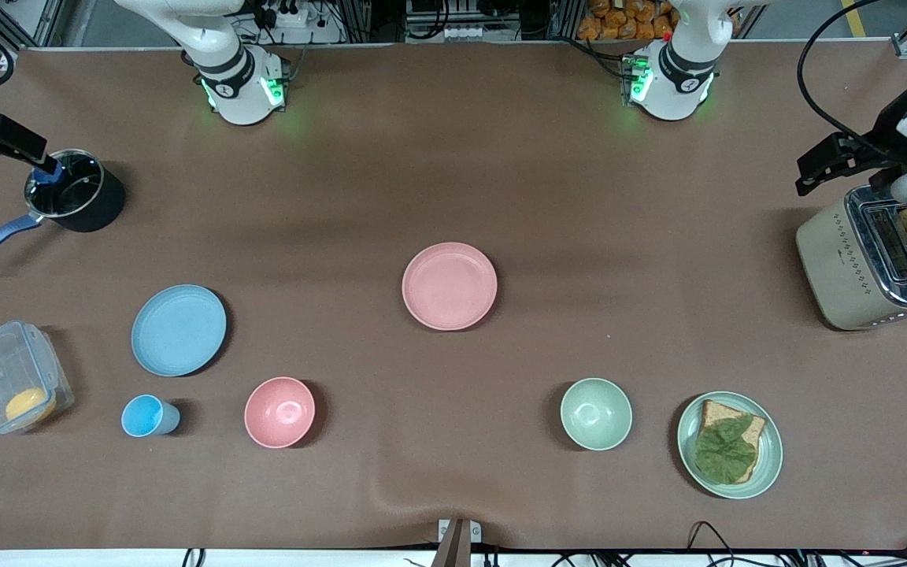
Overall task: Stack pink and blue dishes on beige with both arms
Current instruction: 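Move the right gripper down toward the blue plate's rim, then grasp the blue plate rim with the right gripper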
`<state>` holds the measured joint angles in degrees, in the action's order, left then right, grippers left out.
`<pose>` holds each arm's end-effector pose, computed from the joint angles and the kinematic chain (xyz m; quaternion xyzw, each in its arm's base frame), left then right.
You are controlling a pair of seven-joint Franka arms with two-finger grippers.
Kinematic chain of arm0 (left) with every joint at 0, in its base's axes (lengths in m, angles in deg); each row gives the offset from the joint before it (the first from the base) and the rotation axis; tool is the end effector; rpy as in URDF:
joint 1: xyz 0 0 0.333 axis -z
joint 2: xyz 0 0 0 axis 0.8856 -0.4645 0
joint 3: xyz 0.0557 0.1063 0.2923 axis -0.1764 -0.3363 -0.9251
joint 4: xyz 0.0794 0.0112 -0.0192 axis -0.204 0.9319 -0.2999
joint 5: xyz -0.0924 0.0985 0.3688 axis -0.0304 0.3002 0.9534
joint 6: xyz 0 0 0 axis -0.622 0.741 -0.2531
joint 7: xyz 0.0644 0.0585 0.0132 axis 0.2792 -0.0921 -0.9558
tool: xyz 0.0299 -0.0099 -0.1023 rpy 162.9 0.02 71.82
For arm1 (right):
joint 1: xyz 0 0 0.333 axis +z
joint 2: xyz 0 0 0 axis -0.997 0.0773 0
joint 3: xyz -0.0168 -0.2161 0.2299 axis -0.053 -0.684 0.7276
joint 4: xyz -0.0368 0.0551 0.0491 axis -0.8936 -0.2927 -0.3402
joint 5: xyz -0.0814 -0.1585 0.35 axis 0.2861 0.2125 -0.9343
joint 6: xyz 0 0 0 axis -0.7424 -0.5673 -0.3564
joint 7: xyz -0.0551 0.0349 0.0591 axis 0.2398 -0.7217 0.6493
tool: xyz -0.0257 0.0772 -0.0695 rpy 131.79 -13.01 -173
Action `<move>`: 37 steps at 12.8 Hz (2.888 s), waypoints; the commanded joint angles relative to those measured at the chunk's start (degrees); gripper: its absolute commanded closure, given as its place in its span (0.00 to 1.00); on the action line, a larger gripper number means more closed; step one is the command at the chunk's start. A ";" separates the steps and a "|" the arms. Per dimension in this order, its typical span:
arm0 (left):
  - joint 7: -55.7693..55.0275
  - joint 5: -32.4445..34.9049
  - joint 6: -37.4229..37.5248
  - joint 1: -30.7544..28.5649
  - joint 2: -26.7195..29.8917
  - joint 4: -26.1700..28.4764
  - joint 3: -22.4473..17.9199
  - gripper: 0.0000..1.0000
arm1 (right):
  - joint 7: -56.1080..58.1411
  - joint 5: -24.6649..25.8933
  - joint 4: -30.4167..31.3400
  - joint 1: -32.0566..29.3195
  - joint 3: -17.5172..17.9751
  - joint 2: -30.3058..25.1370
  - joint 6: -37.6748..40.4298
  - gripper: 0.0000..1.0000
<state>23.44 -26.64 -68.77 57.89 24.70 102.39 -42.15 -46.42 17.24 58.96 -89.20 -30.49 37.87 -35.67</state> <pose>0.5345 -0.0542 0.6410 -0.9999 -0.0145 0.0034 0.0046 0.5082 -0.0374 0.6487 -0.9979 0.0512 0.0383 0.0087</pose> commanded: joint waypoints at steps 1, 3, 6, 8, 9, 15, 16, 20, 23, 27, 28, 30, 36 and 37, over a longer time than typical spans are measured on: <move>1.16 -1.66 0.51 -0.14 -0.27 -0.59 -0.16 0.00 | -0.08 0.21 -1.78 0.20 -0.12 0.96 0.72 0.00; 1.25 -1.66 0.51 -0.23 -0.27 -0.59 -0.16 0.00 | -0.08 0.21 -1.78 0.12 -0.12 0.96 0.72 0.00; 1.51 -1.66 0.51 -0.67 -0.27 -0.50 -0.25 0.00 | -0.08 0.21 -1.78 0.12 -0.12 0.96 0.81 0.00; 1.51 -1.66 0.34 -0.75 -0.36 -0.50 -0.25 0.00 | -0.08 0.21 -1.78 0.12 -0.12 0.96 0.89 0.00; 1.51 -1.66 0.34 -0.75 -0.36 -0.50 -0.25 0.00 | -0.08 0.21 -1.70 0.12 -0.12 0.96 0.89 0.00; 1.51 -1.66 0.34 -0.75 -0.80 -0.41 -0.25 0.00 | 0.09 0.30 -1.69 -0.06 -0.21 0.88 0.89 0.00; 1.51 -1.66 0.34 -0.75 -0.80 -0.32 -0.16 0.00 | 0.09 0.30 -1.69 -0.06 -0.21 0.96 0.89 0.00; 1.51 -1.66 0.34 -0.75 -0.80 -0.06 -0.25 0.00 | 0.09 0.21 -1.43 -0.15 -0.21 2.27 0.28 0.00; 1.51 -1.66 0.34 -0.75 -0.80 0.12 -0.25 0.00 | 0.09 0.12 -1.08 -0.23 -0.30 6.57 -3.05 0.00; 1.51 -1.66 0.34 -0.75 -0.97 0.56 -0.25 0.00 | 0.09 0.64 -0.90 -0.85 -0.39 16.93 -9.72 0.00; 1.51 -1.66 0.34 -0.75 -1.23 0.56 -0.25 0.00 | 0.18 0.82 -0.03 -1.63 -0.56 20.70 -12.79 0.00; 1.51 -1.66 0.34 -0.84 -1.50 0.56 -0.34 0.00 | 1.40 0.82 3.99 -4.70 -0.56 27.04 -23.05 0.00; 1.42 -1.66 0.34 -0.67 -1.76 0.65 -0.25 0.00 | 9.50 0.82 7.45 -9.55 -0.56 40.06 -40.84 0.00; 1.42 -1.66 0.34 -0.67 -2.20 0.65 -0.25 0.00 | 9.50 0.74 7.45 -9.46 -0.56 41.29 -41.29 0.00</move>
<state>23.44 -26.66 -68.78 57.55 22.72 103.07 -42.34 -37.38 17.38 66.78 -98.18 -31.93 77.60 -75.93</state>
